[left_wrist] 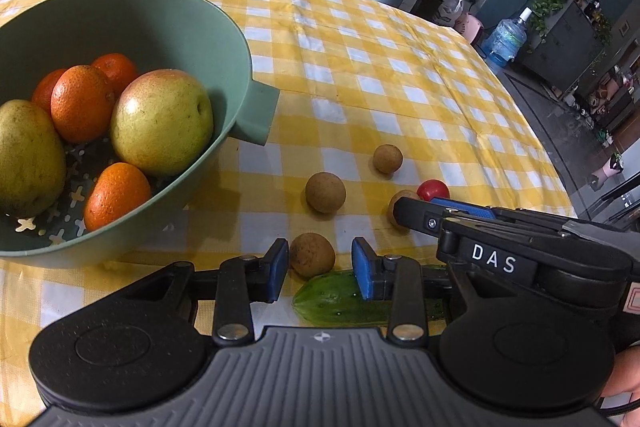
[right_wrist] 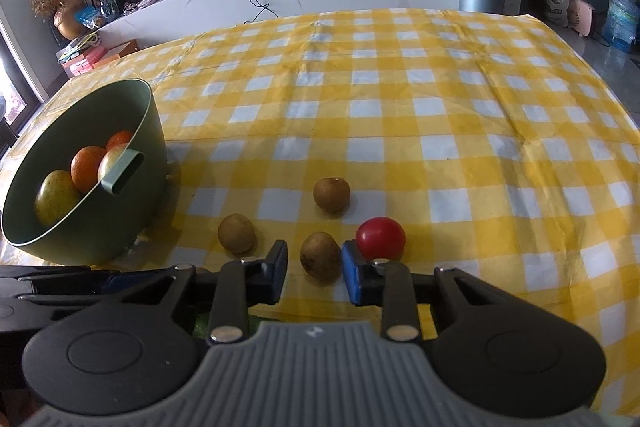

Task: Organize fruits
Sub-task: 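Grasp a brown kiwi with the right tool while the left tool grasps another kiwi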

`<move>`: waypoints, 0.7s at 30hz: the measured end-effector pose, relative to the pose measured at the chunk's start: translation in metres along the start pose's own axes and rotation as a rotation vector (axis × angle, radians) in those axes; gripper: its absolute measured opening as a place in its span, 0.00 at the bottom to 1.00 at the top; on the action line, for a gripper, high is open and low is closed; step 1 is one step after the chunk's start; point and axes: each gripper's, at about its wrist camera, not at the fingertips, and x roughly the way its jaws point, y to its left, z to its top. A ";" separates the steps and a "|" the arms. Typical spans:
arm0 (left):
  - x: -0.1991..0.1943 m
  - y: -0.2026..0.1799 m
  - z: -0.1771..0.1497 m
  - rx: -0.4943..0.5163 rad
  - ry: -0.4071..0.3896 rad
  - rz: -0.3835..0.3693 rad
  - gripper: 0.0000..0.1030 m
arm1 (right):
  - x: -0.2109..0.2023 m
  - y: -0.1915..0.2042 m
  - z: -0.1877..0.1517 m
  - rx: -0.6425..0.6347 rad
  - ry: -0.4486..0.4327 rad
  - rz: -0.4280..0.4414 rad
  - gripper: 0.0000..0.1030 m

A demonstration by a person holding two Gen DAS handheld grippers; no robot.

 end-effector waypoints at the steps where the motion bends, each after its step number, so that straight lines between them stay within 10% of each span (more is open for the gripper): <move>1: 0.002 0.001 0.001 -0.012 0.004 -0.004 0.40 | 0.001 0.000 0.000 0.001 0.005 -0.002 0.19; 21: 0.011 0.002 0.006 -0.062 0.018 0.007 0.26 | 0.008 -0.003 0.001 0.027 0.024 -0.018 0.17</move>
